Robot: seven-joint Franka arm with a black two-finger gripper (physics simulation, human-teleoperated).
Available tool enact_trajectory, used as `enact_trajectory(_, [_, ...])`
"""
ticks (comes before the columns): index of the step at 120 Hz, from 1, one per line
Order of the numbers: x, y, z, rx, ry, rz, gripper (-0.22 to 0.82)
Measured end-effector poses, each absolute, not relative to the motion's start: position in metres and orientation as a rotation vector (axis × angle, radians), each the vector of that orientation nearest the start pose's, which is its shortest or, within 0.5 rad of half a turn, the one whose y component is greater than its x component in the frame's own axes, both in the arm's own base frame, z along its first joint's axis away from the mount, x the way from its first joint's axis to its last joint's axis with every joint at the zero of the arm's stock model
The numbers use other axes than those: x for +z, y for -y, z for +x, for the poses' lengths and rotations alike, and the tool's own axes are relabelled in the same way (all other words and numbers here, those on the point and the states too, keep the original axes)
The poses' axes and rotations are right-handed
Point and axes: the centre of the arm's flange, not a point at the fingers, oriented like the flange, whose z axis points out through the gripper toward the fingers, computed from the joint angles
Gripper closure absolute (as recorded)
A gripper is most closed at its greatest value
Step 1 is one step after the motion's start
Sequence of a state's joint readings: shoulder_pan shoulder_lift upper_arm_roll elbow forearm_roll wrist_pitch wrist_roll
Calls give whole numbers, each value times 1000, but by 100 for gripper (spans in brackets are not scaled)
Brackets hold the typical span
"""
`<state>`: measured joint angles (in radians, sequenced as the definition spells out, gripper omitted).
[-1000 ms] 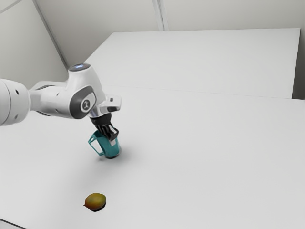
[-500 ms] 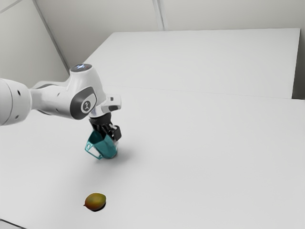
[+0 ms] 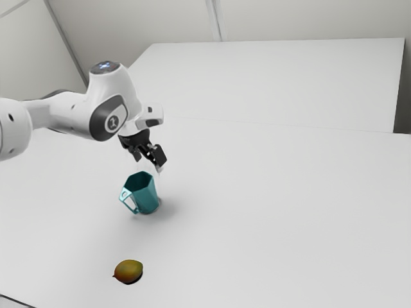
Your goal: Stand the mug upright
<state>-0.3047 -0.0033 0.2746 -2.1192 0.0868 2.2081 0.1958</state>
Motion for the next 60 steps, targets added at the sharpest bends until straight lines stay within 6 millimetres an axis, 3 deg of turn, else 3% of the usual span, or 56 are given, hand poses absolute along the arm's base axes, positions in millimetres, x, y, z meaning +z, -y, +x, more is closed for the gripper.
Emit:
enact_trajectory(29, [522, 14, 575, -223, -388, -2999, 1])
enact_trajectory(60, [615, 4, 571, -245, -321, -2963, 0])
